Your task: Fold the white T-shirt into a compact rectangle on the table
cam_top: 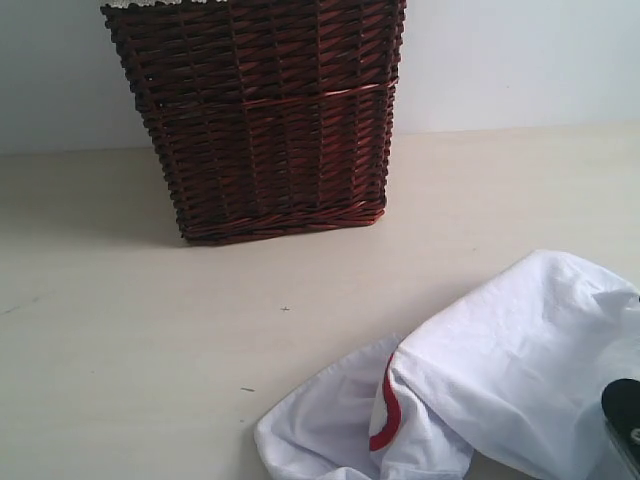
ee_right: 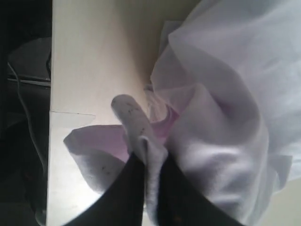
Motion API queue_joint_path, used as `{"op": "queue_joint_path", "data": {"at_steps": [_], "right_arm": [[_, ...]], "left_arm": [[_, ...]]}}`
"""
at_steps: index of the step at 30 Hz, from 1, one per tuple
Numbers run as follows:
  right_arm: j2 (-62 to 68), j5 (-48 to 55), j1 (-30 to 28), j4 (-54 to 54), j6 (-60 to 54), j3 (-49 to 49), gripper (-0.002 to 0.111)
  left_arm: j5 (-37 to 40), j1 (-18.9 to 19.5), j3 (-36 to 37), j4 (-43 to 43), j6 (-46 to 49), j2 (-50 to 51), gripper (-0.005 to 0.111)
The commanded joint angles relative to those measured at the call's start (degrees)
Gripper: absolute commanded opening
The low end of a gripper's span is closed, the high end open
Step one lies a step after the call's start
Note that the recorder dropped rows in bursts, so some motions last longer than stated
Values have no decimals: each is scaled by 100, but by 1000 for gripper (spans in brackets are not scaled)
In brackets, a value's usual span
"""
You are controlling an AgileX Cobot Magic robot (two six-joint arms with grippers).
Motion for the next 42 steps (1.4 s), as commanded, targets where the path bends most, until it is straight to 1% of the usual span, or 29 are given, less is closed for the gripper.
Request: {"op": "queue_joint_path", "data": {"at_steps": [1, 3, 5, 6, 8, 9, 10, 12, 14, 17, 18, 21, 23, 24, 26, 27, 32, 33, 35, 37, 39, 40, 42], "right_arm": [[-86, 30, -143, -219, 490, 182, 8], [-159, 30, -143, -526, 817, 322, 17], [-382, 30, -143, -707, 625, 538, 27], [-615, 30, -143, -718, 388, 667, 34], [-1100, 30, -143, -663, 175, 670, 42], [-1531, -58, -143, -624, 142, 705, 46], [-1820, -300, -143, -578, 142, 734, 47], [-2471, -896, -143, -440, 371, 745, 49], [-2862, -1600, -143, -272, 846, 745, 49], [-2969, -3178, -143, -12, 2134, 745, 49], [-2806, -3949, -143, 73, 2656, 745, 49], [-1953, -5326, -143, 250, 4200, 594, 47], [-1174, -5674, -143, 586, 4711, 351, 43], [-736, -5633, -143, 738, 4668, 168, 39], [163, -5344, -143, 836, 4348, -238, 31], [600, -5096, -143, 836, 4197, -499, 28], [2316, -3965, -143, 939, 3473, -1802, 27], [2668, -3714, -143, 1137, 3109, -2039, 27], [3339, -3050, -143, 1620, 1982, -2416, 27], [3884, -2294, -218, 2298, 547, -2747, 27], [4224, -1801, -358, 3104, -707, -2968, 27], [4343, -1709, -458, 3530, -1239, -3034, 27], [4489, -1760, -618, 4199, -1839, -3108, 27]], "left_arm": [[27, -20, 11, -15, -14, -42, 0], [27, -20, 11, -15, -14, -42, 0], [27, -20, 11, -15, -14, -42, 0], [27, -20, 11, -15, -14, -42, 0], [38, -20, 11, -15, -16, -42, 0], [38, -20, 11, -15, -16, -42, 0], [38, -20, 11, -15, -16, -42, 0], [38, -20, 11, -15, -16, -42, 0], [38, -20, 11, -15, -16, -42, 0], [38, -20, 11, -15, -16, -42, 0], [38, -20, 11, -15, -16, -42, 0], [38, -20, 11, -15, -16, -42, 0], [38, -20, 11, -15, -16, -42, 0], [38, -20, 11, -15, -16, -42, 0], [38, -20, 11, -15, -16, -42, 0], [38, -20, 11, -15, -16, -42, 0], [38, -20, 11, -15, -16, -42, 0], [38, -20, 11, -15, -16, -42, 0], [38, -20, 11, -15, -16, -42, 0], [38, -20, 11, -15, -16, -42, 0], [38, -20, 11, -15, -16, -42, 0], [38, -20, 11, -15, -16, -42, 0], [38, -20, 11, -15, -16, -42, 0]]}}
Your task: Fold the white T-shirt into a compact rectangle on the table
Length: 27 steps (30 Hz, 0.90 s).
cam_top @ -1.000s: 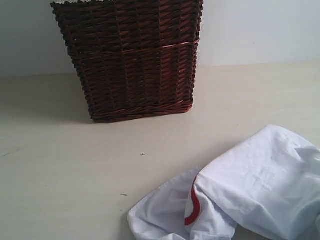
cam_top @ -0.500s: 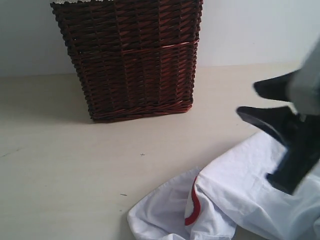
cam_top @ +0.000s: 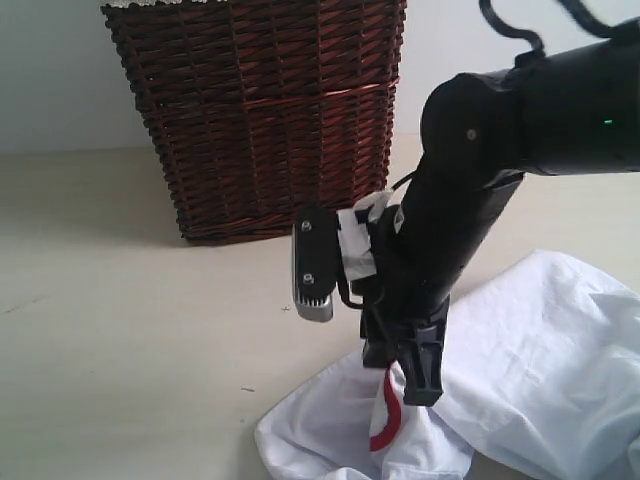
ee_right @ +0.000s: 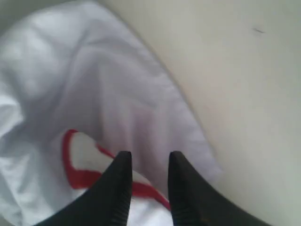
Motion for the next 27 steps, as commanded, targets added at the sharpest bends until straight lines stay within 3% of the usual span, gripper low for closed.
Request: {"op": "queue_joint_path", "data": {"at_steps": [1, 4, 11, 21, 23, 27], "right_arm": [[406, 295, -397, 1674, -1958, -307, 27], [661, 295, -588, 2172, -2403, -412, 32], [1428, 6, -632, 2035, -2326, -655, 39], [2021, -732, -632, 272, -1495, -655, 39], [2047, -595, -632, 261, -1475, -655, 32], [2010, -578, -632, 324, -1538, -655, 4]], "left_arm": [[27, -20, 11, -15, -16, -42, 0], [27, -20, 11, -15, -16, -42, 0], [27, -20, 11, -15, -16, -42, 0], [27, -20, 11, -15, -16, -42, 0], [27, -20, 11, -15, -16, -42, 0], [27, -20, 11, -15, -16, -42, 0]]}}
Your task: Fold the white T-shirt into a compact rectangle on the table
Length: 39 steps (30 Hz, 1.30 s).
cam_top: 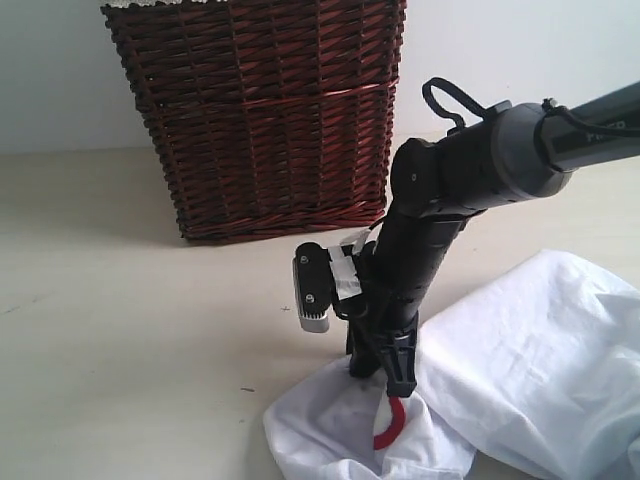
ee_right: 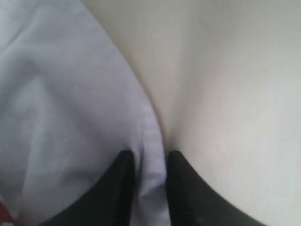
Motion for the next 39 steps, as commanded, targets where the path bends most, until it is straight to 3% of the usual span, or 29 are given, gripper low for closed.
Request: {"op": "queue_joint_path", "data": {"at_steps": [1, 9, 15, 19, 24, 27, 32, 34, 39], "right_arm": [[107, -184, -29, -352, -96, 44, 0], [-618, -876, -29, 511, -141, -133, 0], [-1706, -1481, -29, 2353, -141, -316, 0], [-1951, -970, -29, 3292, -141, -222, 0], [-1649, 209, -17, 3460, -141, 104, 0], [-1530, 483, -17, 3326, -324, 280, 15], [-1598, 449, -17, 3226, -586, 353, 65], [-1762, 382, -17, 3226, -586, 353, 71], [-2593, 30, -39, 3017, -551, 353, 69]], "left_arm": [[27, -20, 11, -15, -16, -42, 0], [27, -20, 11, -15, -16, -42, 0], [27, -20, 11, -15, -16, -42, 0], [27, -20, 11, -15, -16, -42, 0], [27, -20, 11, -15, -16, -42, 0], [27, -20, 11, -15, -16, -42, 0], [27, -20, 11, -15, -16, -42, 0], [27, -20, 11, -15, -16, -42, 0], [27, -20, 11, -15, -16, -42, 0]]}}
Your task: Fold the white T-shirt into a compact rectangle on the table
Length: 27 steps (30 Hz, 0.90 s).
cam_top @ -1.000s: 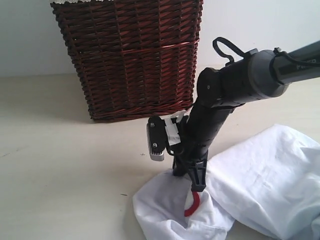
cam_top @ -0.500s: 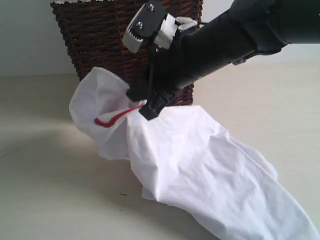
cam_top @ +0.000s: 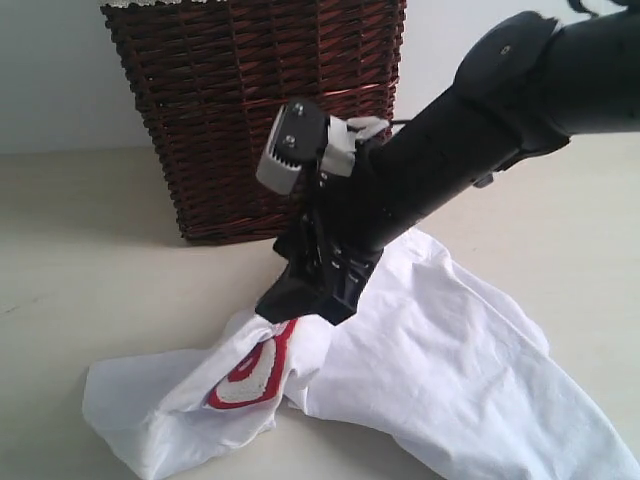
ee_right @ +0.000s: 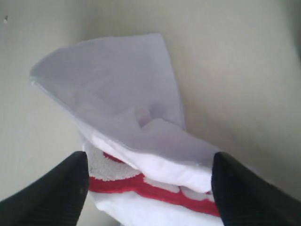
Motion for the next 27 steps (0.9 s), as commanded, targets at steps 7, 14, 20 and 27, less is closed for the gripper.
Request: {"op": "queue_joint_path", "data": {"at_steps": [7, 14, 20, 27], "right_arm": [[-1546, 330, -852, -2510, 1970, 0, 66], [-512, 1271, -2313, -3354, 2287, 838, 63], [122, 286, -2524, -3417, 2164, 1531, 55], [127, 143, -2524, -3418, 1523, 1746, 0]], "left_arm": [[27, -20, 11, -15, -16, -42, 0], [27, -20, 11, -15, -16, -42, 0], [27, -20, 11, -15, -16, -42, 0], [27, -20, 11, -15, -16, -42, 0]]}}
